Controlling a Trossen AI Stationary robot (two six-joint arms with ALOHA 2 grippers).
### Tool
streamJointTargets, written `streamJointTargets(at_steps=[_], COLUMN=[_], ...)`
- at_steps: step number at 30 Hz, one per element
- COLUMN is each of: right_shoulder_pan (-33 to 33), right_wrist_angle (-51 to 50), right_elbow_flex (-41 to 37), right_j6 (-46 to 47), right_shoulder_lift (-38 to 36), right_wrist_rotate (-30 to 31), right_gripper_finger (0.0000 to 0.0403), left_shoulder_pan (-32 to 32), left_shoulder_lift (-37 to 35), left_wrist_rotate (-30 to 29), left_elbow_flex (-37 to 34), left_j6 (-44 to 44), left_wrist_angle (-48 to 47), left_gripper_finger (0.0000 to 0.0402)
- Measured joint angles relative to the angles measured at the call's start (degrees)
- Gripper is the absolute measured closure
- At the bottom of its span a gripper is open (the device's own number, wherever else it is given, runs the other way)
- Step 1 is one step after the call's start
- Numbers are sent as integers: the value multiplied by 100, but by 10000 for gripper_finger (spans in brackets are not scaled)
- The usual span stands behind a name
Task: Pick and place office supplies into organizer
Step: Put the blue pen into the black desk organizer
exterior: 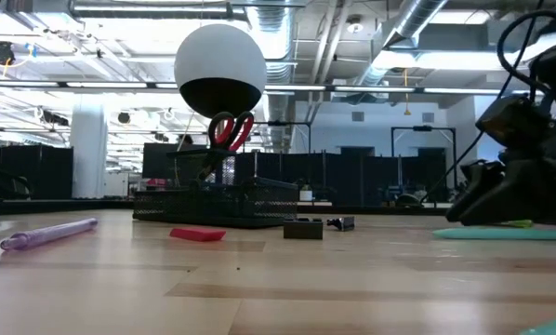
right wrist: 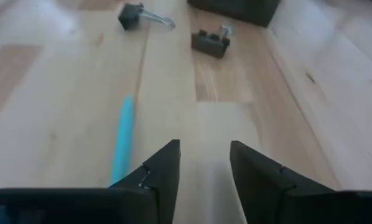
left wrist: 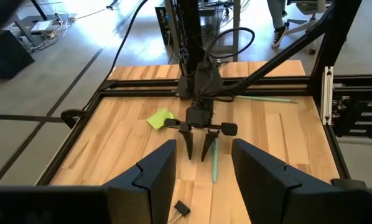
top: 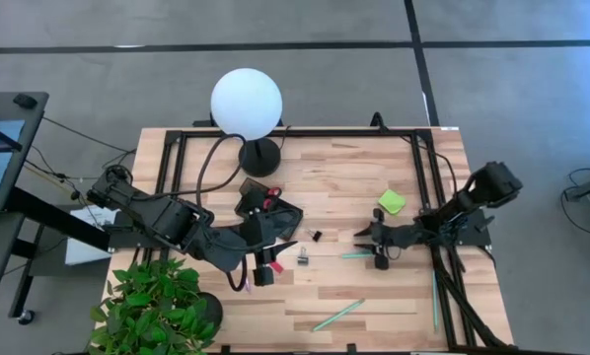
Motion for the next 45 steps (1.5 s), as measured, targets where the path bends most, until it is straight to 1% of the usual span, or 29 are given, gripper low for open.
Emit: streamJointTargets(at_steps=[3, 6, 8, 11, 13, 14, 17, 18, 20, 23, 26, 33, 36, 38, 40, 42, 45], right_shoulder_pan=[41, 225, 396, 698, 896, 999, 1218, 1258, 1315, 1441, 1754, 2572, 2689, 2632, 2471, 2321, 2111], right_wrist_angle=[83, 23, -285, -1019, -1356, -1467, -1580, -1582, -1547, -1483, -1171, -842, -709, -690, -421, -278, -171], right_elbow_flex=[0, 0, 0, 0, 16, 31, 33, 31, 26, 34, 33, 33, 39, 90, 130, 242, 362], right_j6=[39, 52, 238, 995, 1447, 1537, 1541, 1539, 1608, 2254, 2784, 3536, 3519, 3143, 2632, 2246, 2074], right_shoulder_lift=[-147, -358, -478, -584, -594, -579, -484, -461, -383, -175, 153, 750, 971, 1096, 1228, 1351, 1510], right_wrist_rotate=[-16, -80, -180, -316, -130, 68, 686, 803, 903, 1076, 1375, 2158, 2431, 2575, 2578, 2558, 2475], right_gripper_finger=[273, 275, 275, 275, 276, 276, 278, 279, 281, 284, 285, 285, 285, 285, 288, 298, 332], left_shoulder_pan=[0, 0, 0, 2, 2, 2, 2, 2, 0, -47, -155, -369, -436, -465, -472, -468, -463], left_shoulder_lift=[0, 0, 0, 0, 0, 0, 0, 0, 0, 0, 0, 0, 0, 0, 0, 0, 0], left_wrist_rotate=[2, 2, 5, 5, 5, 5, 2, 2, 3, 103, 114, 106, 105, 105, 96, 89, 55], left_elbow_flex=[0, 0, 0, 0, 0, 0, 0, 0, 0, 0, 0, 0, 0, 0, 0, 0, 0], left_j6=[-47, -45, -48, -74, -77, -65, -19, -21, -75, -177, -184, -197, -216, -216, -216, -217, -215], left_wrist_angle=[-13, -13, -13, -13, -13, -13, -13, -13, -15, -51, -55, -55, -53, -55, -55, -55, -54], left_gripper_finger=[248, 248, 248, 248, 248, 248, 248, 248, 248, 248, 248, 248, 248, 248, 248, 248, 248])
